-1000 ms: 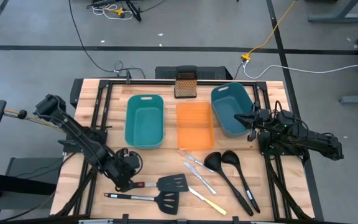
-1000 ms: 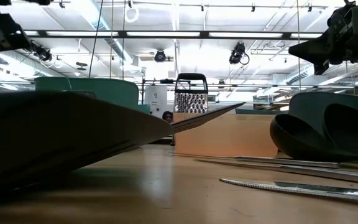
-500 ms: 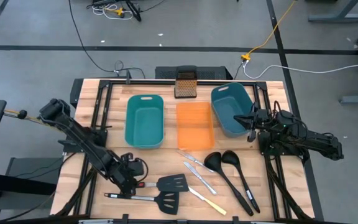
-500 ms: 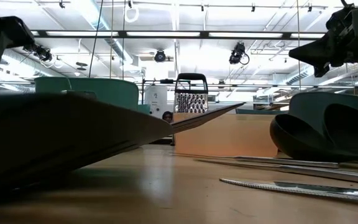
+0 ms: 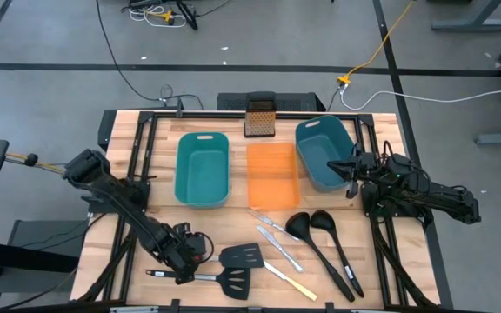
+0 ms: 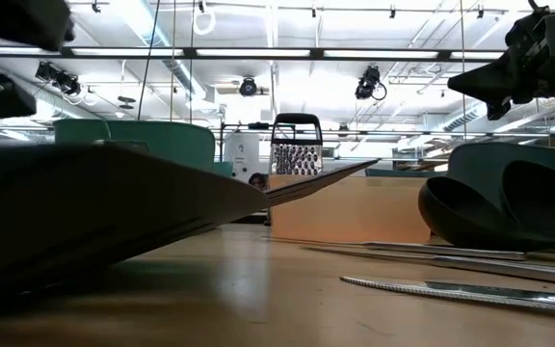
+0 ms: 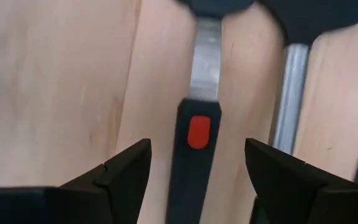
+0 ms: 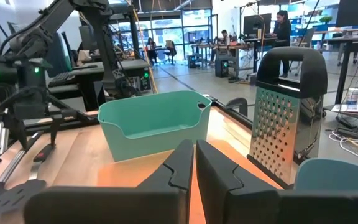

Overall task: Pick & Place Kitchen Items
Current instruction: Put the top black spatula into the green bin

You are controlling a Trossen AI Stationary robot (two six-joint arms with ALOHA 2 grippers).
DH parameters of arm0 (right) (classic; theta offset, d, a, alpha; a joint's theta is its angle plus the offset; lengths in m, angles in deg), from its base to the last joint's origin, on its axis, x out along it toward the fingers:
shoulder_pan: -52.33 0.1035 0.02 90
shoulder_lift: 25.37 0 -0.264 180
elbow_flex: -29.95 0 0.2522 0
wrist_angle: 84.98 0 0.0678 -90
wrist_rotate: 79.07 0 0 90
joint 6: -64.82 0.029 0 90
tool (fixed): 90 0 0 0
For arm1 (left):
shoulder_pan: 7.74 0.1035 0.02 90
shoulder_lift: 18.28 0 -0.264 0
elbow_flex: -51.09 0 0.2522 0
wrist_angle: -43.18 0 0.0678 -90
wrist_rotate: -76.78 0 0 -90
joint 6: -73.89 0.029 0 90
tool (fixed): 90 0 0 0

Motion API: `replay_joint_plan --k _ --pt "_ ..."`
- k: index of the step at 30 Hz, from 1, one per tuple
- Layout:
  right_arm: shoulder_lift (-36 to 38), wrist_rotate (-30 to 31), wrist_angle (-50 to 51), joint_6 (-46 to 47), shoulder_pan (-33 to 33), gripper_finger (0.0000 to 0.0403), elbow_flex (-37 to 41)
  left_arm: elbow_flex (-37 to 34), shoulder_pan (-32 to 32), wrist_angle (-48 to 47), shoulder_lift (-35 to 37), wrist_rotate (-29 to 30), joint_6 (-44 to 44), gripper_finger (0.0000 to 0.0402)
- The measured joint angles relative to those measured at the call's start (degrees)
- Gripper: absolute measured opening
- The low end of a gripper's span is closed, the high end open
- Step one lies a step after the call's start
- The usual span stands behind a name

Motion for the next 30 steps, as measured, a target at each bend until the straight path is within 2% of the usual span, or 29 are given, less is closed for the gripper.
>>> replay_joint_plan --k 7,16,24,30 --pt "0.0 0.0 0.6 0.9 0.0 0.0028 0.0 -0.7 -0.3 0.5 -1.3 0.1 0.5 0.0265" --pt "0.0 0.0 0.4 0.8 0.0 0.0028 0.0 -5.1 -0.3 3.7 -1.3 -0.2 0.1 0.0265" --pt "0.0 0.0 0.4 0.5 0.0 0.0028 0.0 -5.4 -0.3 4.9 -1.3 1.7 3.5 0.0265" --pt "0.0 0.0 0.4 0.5 0.0 0.0028 0.0 -5.3 -0.2 5.9 -3.2 1.5 5.6 0.0226"
